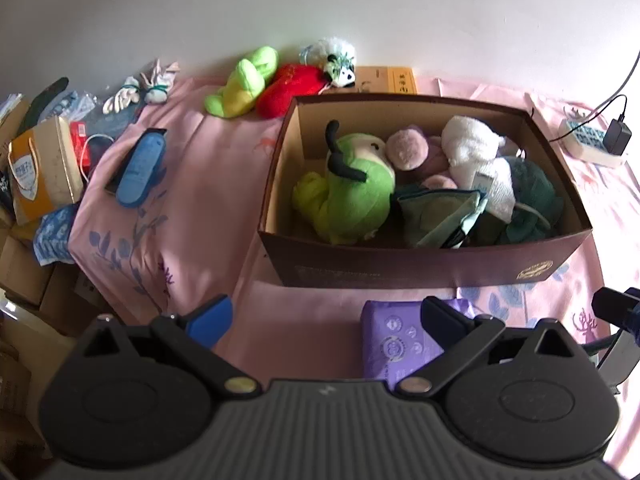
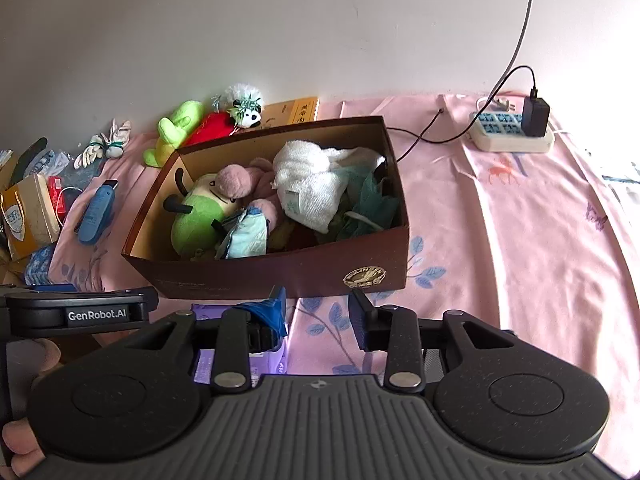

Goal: Organize soft objects
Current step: 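Withdraw both tools back from the box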

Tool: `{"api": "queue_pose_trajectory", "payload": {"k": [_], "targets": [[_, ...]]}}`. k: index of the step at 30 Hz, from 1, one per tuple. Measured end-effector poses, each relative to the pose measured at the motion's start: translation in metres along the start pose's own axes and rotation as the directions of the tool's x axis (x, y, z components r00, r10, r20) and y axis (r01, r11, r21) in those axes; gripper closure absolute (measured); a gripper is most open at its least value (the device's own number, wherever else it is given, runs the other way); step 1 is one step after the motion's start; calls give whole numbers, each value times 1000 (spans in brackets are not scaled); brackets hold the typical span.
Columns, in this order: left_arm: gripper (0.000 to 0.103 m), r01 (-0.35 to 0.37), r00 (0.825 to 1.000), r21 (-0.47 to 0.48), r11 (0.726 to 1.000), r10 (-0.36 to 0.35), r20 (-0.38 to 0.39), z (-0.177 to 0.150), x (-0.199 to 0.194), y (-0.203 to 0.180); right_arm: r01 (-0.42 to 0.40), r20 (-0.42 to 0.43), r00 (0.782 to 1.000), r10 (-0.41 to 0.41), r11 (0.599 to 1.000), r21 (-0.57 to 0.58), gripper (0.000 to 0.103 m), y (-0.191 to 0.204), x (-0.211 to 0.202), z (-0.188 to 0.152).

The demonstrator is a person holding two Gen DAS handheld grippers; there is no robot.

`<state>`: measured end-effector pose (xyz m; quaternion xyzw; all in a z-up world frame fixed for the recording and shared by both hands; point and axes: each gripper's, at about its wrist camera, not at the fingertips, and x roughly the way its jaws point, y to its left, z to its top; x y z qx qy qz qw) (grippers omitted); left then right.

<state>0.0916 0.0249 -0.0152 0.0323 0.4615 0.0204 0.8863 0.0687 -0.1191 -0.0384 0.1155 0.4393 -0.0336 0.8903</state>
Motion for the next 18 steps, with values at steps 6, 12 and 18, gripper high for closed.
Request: {"api": "queue_pose_trajectory", "payload": {"k": [6, 12, 18], "targets": [[4, -33, 996, 64, 997, 27, 81, 17, -15, 3, 15, -4, 1000, -15, 1000, 18, 86, 5, 1, 10], [3, -211, 940, 131, 969, 164, 298, 46, -46, 30, 65, 46, 997, -65, 998, 6, 85, 6, -3, 25], [3, -288, 900, 126, 949, 224, 375, 63, -48, 72, 96, 57, 994, -97, 995, 8, 85, 3, 4, 38]]}}
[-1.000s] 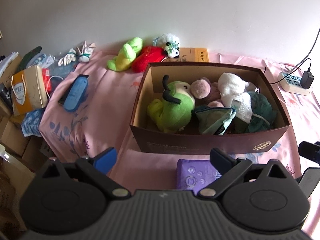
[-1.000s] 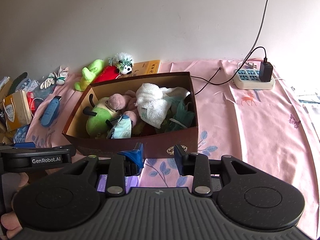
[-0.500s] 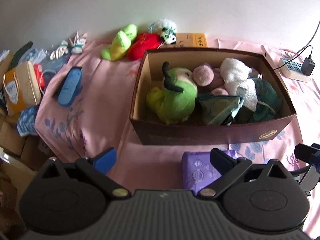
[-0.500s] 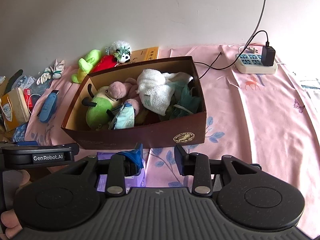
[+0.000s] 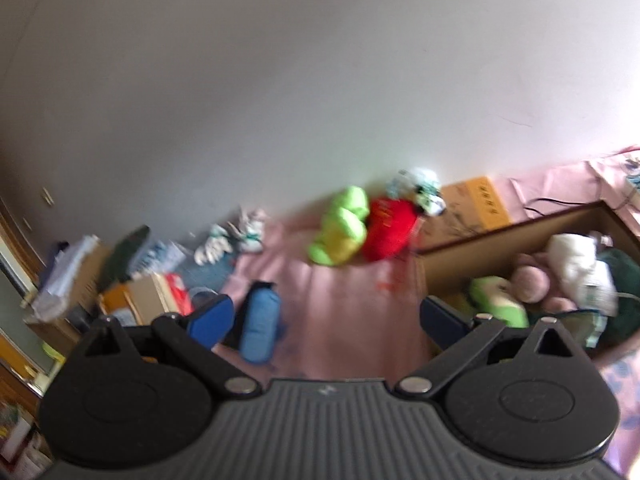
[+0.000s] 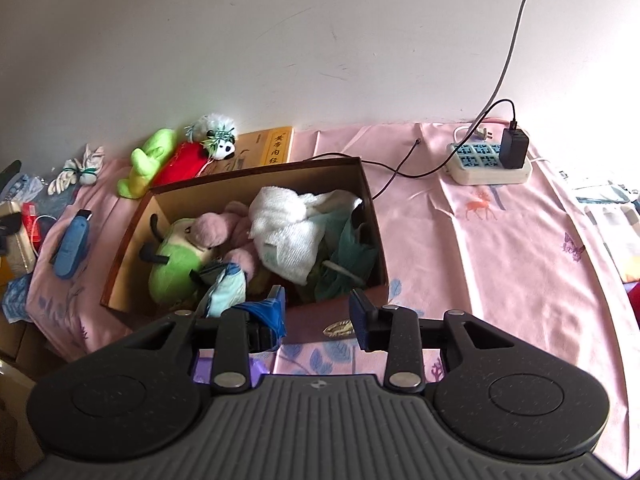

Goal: Organize soft objects
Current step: 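Withdraw both tools back from the box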

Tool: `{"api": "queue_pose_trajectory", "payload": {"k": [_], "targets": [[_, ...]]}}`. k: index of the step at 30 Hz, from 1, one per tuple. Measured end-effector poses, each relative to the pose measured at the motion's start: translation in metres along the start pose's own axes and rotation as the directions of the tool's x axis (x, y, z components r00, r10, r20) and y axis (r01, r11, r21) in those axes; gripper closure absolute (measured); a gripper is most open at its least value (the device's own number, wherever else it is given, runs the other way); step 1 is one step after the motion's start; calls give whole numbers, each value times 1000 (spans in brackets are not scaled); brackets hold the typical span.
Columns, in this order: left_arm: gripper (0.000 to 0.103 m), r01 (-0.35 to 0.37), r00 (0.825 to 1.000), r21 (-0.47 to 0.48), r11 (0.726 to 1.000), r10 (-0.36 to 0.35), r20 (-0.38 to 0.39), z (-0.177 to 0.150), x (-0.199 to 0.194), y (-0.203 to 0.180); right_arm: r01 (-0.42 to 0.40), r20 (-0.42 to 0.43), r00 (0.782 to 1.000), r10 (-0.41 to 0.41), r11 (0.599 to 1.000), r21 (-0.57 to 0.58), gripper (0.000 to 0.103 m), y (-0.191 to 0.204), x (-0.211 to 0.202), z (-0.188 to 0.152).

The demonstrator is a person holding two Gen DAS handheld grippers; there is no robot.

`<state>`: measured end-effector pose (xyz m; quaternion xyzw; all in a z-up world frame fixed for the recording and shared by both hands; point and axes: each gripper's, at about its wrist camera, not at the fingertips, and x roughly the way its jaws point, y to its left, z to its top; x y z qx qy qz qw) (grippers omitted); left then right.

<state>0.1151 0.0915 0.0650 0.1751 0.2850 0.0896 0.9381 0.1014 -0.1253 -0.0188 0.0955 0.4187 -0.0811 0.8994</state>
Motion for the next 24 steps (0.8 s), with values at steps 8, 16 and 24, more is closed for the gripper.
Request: {"api": "queue_pose_trajectory", "payload": {"k": [8, 16, 24], "targets": [[3, -90, 993, 33, 995, 87, 75, 11, 15, 40, 34, 13, 999, -34, 999, 6, 85, 3, 12, 16], [3, 194, 981, -72, 978, -195, -1, 9, 10, 9, 37, 20, 999, -37, 999, 0, 84, 5, 11, 24], [2, 279, 956, -163, 946, -291, -50, 1, 4, -51, 72, 31, 997, -72, 997, 17, 84, -10, 9, 26]]}}
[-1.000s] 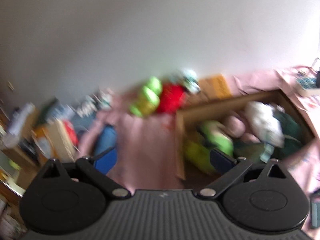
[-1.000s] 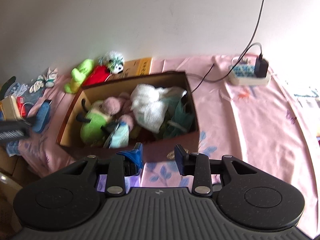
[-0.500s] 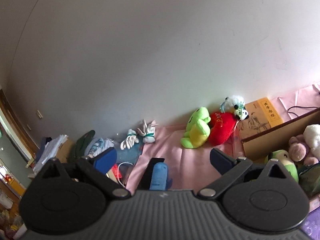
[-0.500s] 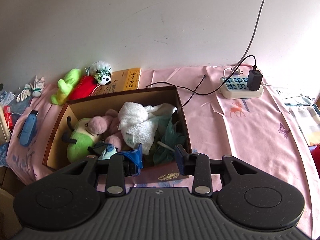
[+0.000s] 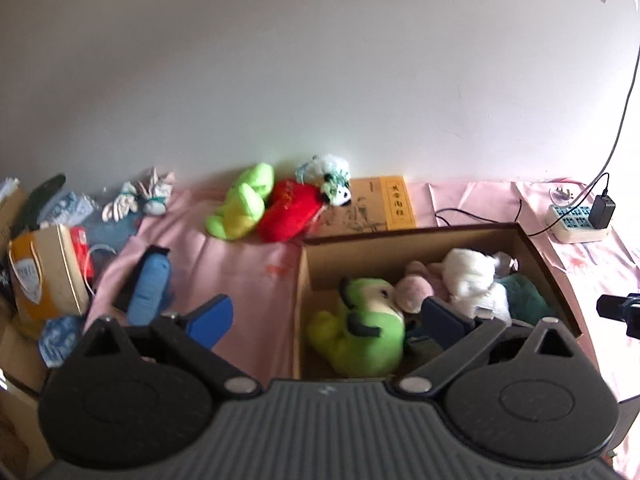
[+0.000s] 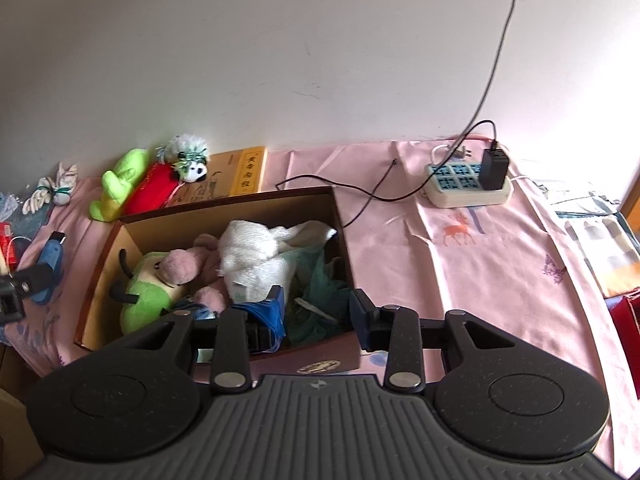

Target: Organize soft objects

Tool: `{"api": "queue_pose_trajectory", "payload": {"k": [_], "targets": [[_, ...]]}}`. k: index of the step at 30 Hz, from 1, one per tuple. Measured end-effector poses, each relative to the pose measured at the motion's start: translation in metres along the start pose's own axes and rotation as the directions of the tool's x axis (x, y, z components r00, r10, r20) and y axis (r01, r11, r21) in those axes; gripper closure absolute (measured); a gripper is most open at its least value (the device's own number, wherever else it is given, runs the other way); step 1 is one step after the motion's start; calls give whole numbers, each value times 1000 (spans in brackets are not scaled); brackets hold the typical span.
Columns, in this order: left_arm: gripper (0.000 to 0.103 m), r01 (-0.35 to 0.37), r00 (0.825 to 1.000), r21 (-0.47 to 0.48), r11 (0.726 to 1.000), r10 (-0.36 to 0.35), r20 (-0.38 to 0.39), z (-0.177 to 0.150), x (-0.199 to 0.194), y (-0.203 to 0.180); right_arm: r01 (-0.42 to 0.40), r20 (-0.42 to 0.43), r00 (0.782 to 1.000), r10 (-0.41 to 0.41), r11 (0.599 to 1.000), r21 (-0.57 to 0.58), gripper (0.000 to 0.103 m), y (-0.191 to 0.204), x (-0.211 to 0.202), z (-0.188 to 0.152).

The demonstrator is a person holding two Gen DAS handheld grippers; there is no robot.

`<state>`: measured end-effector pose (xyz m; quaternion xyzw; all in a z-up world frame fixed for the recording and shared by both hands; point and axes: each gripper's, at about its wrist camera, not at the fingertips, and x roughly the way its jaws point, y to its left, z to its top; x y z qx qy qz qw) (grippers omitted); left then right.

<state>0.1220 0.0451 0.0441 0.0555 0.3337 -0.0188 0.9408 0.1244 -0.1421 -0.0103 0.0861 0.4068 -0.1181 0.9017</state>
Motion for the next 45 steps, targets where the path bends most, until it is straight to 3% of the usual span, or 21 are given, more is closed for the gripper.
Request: {"api": "queue_pose_trajectory", "payload": {"k": [8, 20, 32, 37, 45], "targets": [[1, 3, 998, 22, 1000, -2, -65, -7, 24, -26, 38, -23, 999, -37, 997, 68, 84, -25, 11, -7], [1, -10, 994, -17, 1000, 8, -107, -13, 46, -22, -42, -86, 995, 45, 998, 37, 83, -8, 28, -16], [1, -4, 992, -41, 999, -1, -125, -14, 53, -20, -97, -50, 994, 96, 995, -27, 83, 17, 27, -12], [1, -11, 990, -48, 999, 4, -141, -15, 55, -20, -86, 15, 996, 86, 996, -17, 83, 18, 23, -8], [1, -12, 982, -55, 998, 1, -187, -19, 62, -20, -84, 44, 995, 85, 996, -24, 83, 20, 22, -10]]}}
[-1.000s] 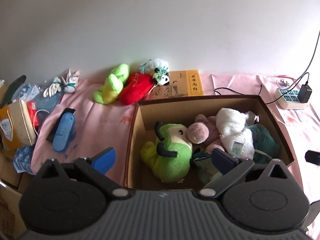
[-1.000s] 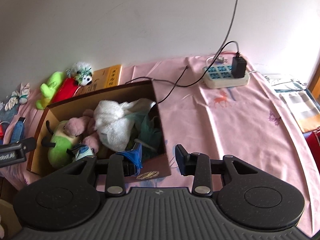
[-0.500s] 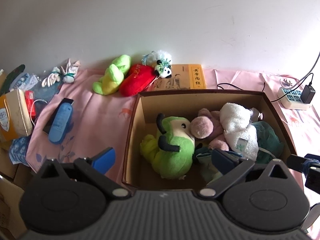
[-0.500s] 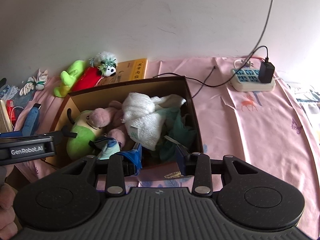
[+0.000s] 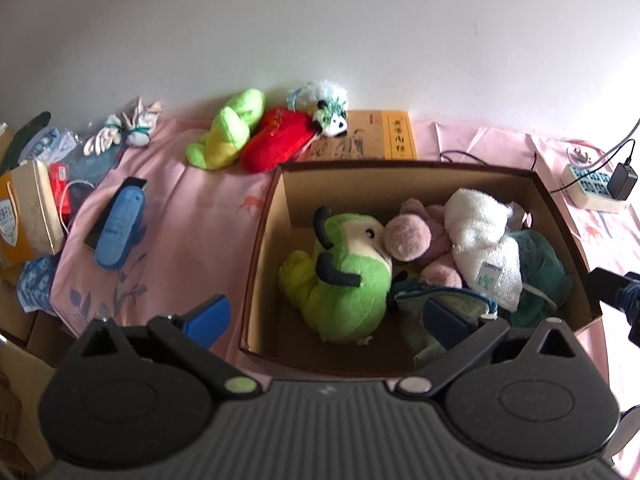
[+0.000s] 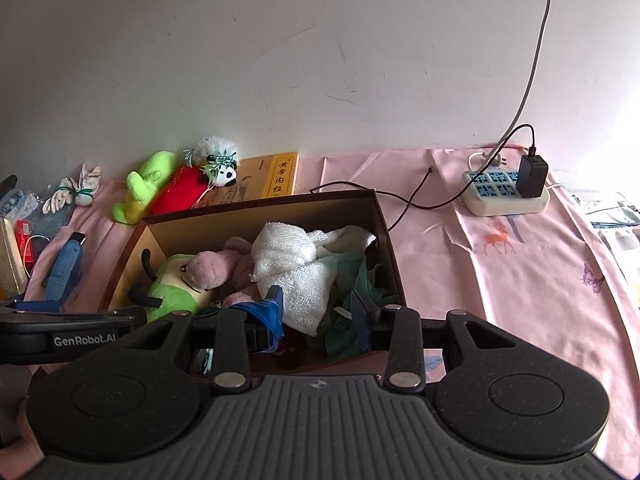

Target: Organize soft objects

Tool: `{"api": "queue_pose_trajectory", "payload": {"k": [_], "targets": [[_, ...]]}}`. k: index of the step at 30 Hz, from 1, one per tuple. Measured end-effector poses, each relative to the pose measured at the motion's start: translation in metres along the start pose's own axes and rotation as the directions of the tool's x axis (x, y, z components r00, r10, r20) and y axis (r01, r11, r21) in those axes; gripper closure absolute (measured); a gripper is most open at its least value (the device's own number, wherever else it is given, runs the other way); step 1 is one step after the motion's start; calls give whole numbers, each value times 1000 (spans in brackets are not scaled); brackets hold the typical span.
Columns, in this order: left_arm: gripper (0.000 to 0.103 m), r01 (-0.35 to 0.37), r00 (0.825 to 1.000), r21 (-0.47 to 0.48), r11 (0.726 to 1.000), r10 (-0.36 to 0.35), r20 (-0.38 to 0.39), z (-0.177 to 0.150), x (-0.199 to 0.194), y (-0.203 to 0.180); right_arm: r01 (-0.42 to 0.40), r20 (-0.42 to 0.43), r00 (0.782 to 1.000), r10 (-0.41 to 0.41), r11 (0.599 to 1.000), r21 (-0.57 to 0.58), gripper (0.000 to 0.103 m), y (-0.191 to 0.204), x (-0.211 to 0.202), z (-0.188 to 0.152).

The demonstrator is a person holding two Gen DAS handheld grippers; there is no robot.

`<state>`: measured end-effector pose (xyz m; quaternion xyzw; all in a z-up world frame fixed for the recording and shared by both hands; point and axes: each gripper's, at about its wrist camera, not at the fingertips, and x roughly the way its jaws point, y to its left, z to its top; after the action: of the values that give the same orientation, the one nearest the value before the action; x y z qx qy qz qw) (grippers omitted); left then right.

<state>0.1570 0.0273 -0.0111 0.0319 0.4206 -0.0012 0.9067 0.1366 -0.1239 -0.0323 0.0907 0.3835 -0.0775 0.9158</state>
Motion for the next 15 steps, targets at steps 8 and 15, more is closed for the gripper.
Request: {"api": "queue_pose_trajectory", "payload": {"k": [8, 15], "targets": [[1, 16, 1000, 5, 1000, -16, -16, -4, 2, -2, 26, 7, 1000, -26, 1000, 0, 83, -1, 0, -1], [1, 8, 1000, 4, 1000, -7, -8, -4, 1, -2, 19, 0, 1000, -19, 1000, -5, 82, 1, 2, -2]]}}
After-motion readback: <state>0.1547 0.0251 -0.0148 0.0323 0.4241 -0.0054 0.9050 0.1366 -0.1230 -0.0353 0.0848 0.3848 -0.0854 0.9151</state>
